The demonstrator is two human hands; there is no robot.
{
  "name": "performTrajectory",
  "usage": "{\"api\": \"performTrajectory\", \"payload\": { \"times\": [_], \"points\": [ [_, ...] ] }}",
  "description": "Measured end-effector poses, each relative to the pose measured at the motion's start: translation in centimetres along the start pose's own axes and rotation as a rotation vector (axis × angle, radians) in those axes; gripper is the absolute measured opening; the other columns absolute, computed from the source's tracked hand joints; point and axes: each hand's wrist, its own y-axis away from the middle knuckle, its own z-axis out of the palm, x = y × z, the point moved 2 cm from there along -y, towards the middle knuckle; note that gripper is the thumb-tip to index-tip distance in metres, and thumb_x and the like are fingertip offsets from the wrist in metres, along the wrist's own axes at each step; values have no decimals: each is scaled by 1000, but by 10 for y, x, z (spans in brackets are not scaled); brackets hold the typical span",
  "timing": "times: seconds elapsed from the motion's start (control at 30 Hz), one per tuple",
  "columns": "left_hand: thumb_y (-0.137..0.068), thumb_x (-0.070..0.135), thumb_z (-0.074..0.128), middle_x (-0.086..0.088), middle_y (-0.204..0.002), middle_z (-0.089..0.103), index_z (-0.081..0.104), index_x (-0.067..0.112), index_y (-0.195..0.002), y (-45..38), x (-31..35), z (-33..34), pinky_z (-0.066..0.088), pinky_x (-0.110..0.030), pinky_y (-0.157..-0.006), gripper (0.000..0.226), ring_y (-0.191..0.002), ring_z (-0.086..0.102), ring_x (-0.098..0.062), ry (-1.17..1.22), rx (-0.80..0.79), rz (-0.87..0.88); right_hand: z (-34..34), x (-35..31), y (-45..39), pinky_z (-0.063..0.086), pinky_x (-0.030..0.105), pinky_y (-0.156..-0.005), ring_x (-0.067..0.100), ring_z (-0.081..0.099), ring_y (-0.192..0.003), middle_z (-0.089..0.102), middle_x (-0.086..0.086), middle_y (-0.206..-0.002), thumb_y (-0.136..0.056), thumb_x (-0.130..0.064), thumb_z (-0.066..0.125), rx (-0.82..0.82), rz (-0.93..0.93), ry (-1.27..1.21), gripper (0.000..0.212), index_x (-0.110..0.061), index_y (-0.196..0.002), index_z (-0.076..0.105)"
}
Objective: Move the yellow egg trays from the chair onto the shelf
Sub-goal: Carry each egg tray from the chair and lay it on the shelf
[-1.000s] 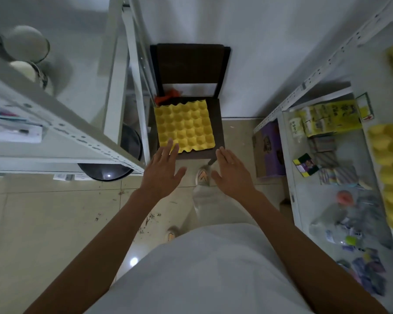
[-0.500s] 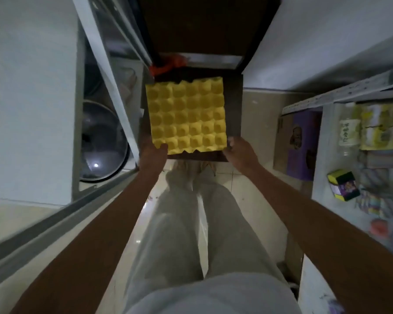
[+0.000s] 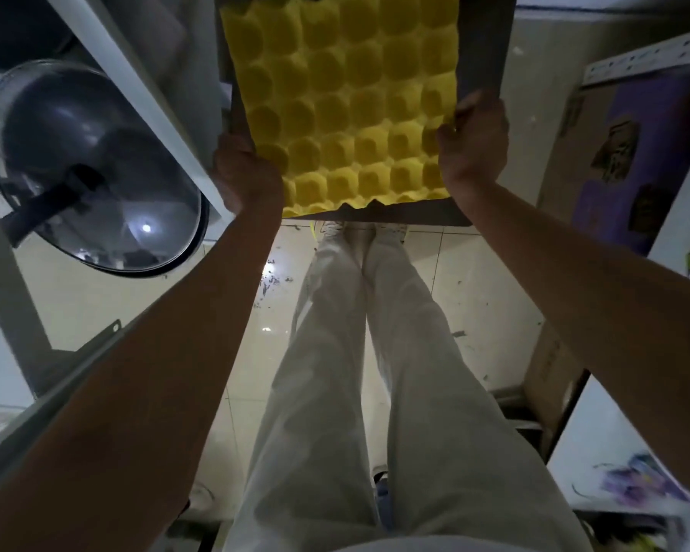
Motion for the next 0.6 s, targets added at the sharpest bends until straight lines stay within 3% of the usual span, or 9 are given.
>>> {"api": "performTrajectory", "payload": {
  "times": [0.1, 0.2, 0.4, 0.6],
  "points": [
    [-80, 6, 47, -1, -100, 69, 51, 28, -85, -1, -1, -2, 54, -37, -74, 23, -89, 64, -23, 11, -3, 18, 2, -7, -3, 48, 30, -71, 13, 63, -95, 67, -7, -103, -82, -24, 57, 0, 20, 43, 25, -21, -106, 63],
    [-74, 10, 57, 0, -97, 68, 51, 26, -85, -1, 1, -4, 47, -32, -64, 20, -83, 59, -19, -11, -25, 84, 0, -10, -7, 56, 35, -76, 19, 69, -98, 72, -3, -104, -82, -25, 58, -17, 42, 68, 25, -22, -106, 66],
    [-93, 11, 43, 5, -97, 67, 63, 26, -90, -7, 1, -1, 48, -33, -65, 26, -85, 60, -17, -126, 89, 28, -5, -1, -11, 54, 33, -75, 19, 70, -101, 74, -2, -107, -90, -33, 66, -30, -66, 161, 21, -23, -108, 68],
    [-97, 15, 39, 7, -85, 52, 46, 29, -88, 0, 1, -7, 36, -32, -63, 18, -76, 53, -19, -163, 150, 56, -13, 2, -5, 56, 37, -80, 20, 68, -105, 73, -1, -106, -94, -45, 63, 3, -141, 218, 27, -23, -109, 65]
  ]
}}
